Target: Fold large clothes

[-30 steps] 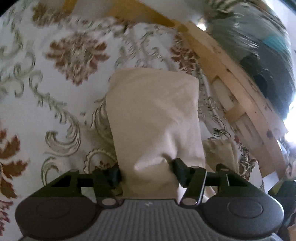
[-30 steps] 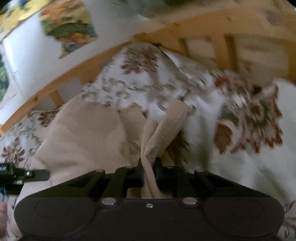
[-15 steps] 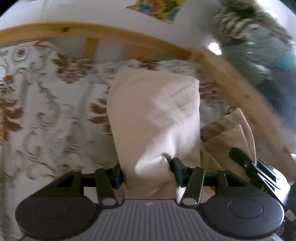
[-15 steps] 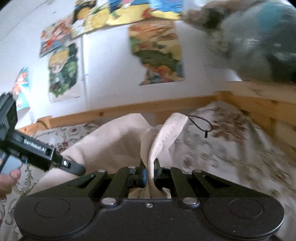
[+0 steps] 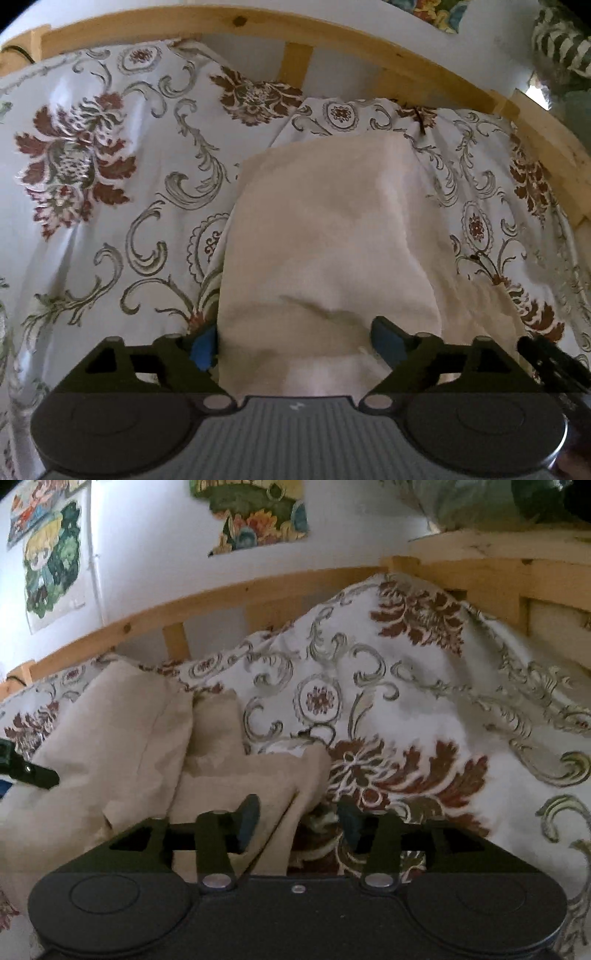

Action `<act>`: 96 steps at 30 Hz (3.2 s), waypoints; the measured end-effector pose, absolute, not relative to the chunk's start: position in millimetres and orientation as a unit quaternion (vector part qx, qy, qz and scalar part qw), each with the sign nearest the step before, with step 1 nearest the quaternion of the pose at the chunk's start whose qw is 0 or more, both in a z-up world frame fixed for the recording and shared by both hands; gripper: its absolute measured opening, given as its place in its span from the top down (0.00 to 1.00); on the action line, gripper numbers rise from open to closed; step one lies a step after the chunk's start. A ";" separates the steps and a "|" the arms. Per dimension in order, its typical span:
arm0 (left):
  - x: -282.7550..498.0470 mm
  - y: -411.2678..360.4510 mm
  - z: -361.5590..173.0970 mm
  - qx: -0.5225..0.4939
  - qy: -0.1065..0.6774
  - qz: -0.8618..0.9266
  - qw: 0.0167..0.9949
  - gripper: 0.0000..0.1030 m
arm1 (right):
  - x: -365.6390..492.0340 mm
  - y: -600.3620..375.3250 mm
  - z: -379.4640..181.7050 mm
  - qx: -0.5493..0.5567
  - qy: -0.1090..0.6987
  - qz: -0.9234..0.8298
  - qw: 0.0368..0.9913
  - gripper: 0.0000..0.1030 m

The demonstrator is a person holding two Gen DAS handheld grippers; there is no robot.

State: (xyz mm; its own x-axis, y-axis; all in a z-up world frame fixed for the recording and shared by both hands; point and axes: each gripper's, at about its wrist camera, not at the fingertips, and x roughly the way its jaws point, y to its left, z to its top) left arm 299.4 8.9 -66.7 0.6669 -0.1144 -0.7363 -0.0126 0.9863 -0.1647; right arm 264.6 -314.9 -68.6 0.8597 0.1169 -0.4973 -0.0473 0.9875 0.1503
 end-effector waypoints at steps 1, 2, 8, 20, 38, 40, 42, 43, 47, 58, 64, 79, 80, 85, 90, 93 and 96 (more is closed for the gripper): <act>295.0 5.5 -63.3 -0.080 0.404 -0.023 0.911 0.06 | 261.2 -314.7 -65.0 0.067 0.256 0.045 0.963 0.30; 288.9 2.3 -59.9 -0.083 0.399 -0.020 0.913 0.03 | 257.4 -313.8 -61.9 0.066 0.251 0.049 0.964 0.27; 239.5 -9.1 -28.6 -0.067 0.341 -0.026 0.937 0.01 | 212.6 -305.7 -29.2 0.048 0.203 0.072 0.975 0.05; 102.4 12.8 16.0 -0.029 0.274 -0.046 0.960 0.01 | 78.6 -286.8 28.2 0.083 0.102 0.047 0.990 0.01; 16.0 35.6 -33.5 0.005 0.254 -0.050 0.966 0.01 | -9.0 -246.8 21.3 0.044 0.133 0.019 0.990 0.01; 16.3 39.0 -35.1 0.002 0.254 -0.046 0.966 0.01 | -6.8 -245.2 18.8 0.042 0.139 0.019 0.989 0.01; 17.0 41.5 -35.7 0.000 0.254 -0.044 0.966 0.01 | -5.3 -244.0 17.1 0.041 0.143 0.021 0.989 0.01; 17.4 42.7 -35.9 -0.001 0.254 -0.043 0.966 0.01 | -4.6 -243.7 16.3 0.040 0.144 0.021 0.988 0.01; 18.7 43.5 -36.7 -0.002 0.255 -0.042 0.966 0.01 | -2.1 -244.1 15.4 0.041 0.148 0.021 0.988 0.01; 19.8 42.7 -38.0 0.009 0.255 -0.038 0.966 0.01 | -1.5 -245.9 14.6 0.046 0.150 0.018 0.988 0.01; 17.1 36.5 -35.4 0.018 0.252 -0.038 0.967 0.01 | -0.9 -247.7 13.4 0.051 0.152 0.016 0.987 0.01; 15.5 32.4 -34.0 0.030 0.247 -0.034 0.968 0.01 | 0.5 -252.5 9.5 0.073 0.163 0.004 0.984 0.01; 15.1 32.0 -34.4 0.031 0.247 -0.034 0.968 0.01 | 0.6 -252.8 9.6 0.073 0.163 0.005 0.984 0.01; 15.0 32.3 -34.8 0.031 0.247 -0.037 0.968 0.01 | 0.5 -251.9 9.3 0.073 0.164 0.004 0.984 0.01; 16.4 32.3 -35.8 0.035 0.255 -0.027 0.966 0.01 | 0.8 -252.2 9.1 0.072 0.164 0.005 0.984 0.01; 16.3 32.3 -36.4 0.040 0.261 -0.007 0.965 0.01 | 0.7 -252.2 9.1 0.072 0.164 0.005 0.984 0.01; 14.9 33.6 -35.9 0.049 0.255 0.000 0.966 0.01 | 0.7 -251.8 9.3 0.072 0.164 0.005 0.984 0.01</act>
